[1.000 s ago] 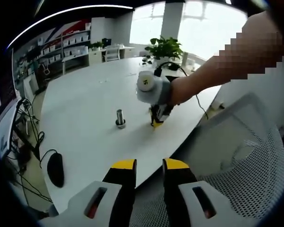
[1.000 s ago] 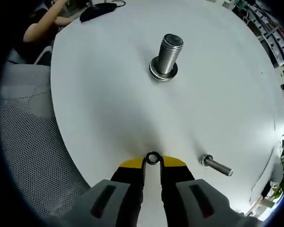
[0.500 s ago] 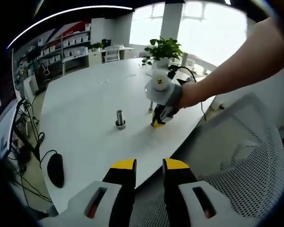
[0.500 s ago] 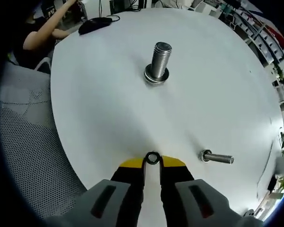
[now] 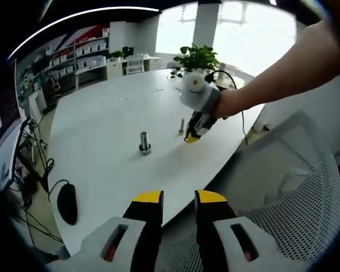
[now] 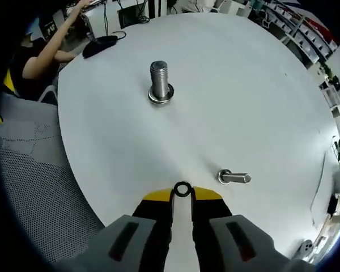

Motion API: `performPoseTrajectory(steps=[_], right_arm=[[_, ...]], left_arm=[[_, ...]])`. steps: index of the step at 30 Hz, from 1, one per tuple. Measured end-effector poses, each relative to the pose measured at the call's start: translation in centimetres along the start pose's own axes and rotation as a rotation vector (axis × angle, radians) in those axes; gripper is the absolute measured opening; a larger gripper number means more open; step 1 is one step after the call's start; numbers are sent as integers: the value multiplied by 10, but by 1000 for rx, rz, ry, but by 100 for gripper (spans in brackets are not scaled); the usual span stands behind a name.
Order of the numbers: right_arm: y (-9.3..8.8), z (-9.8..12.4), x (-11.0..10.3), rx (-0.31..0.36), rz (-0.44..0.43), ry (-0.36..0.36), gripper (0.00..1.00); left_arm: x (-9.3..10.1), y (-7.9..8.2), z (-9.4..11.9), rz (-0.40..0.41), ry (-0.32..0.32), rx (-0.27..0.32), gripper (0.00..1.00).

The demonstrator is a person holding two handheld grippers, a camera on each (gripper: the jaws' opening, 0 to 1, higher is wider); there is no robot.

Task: Place the washer onto the threaded stud by aligning its center hole with the stud, sliding it down to the base, and recovering from edge contact or off-axis alignment until the washer reaches the visible bottom stop.

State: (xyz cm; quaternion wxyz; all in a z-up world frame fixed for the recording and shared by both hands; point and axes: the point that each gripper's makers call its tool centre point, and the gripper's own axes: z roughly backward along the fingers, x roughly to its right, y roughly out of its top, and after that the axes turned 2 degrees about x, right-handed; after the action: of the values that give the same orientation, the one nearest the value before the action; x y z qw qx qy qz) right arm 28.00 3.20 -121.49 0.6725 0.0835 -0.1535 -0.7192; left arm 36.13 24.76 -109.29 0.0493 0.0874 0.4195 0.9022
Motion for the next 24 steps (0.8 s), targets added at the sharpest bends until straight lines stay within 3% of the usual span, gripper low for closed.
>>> performPoseTrajectory(steps=[10, 15, 24], right_arm=[[-3, 24, 36, 35, -61, -56, 14], [9, 35, 45, 64, -21, -89, 14], [25, 28, 49, 121, 31, -114, 14]], left_arm=[[-1, 0, -2, 0, -5, -1, 19], [0, 0, -2, 2, -5, -1, 19], [0, 0, 0, 4, -3, 2, 19]])
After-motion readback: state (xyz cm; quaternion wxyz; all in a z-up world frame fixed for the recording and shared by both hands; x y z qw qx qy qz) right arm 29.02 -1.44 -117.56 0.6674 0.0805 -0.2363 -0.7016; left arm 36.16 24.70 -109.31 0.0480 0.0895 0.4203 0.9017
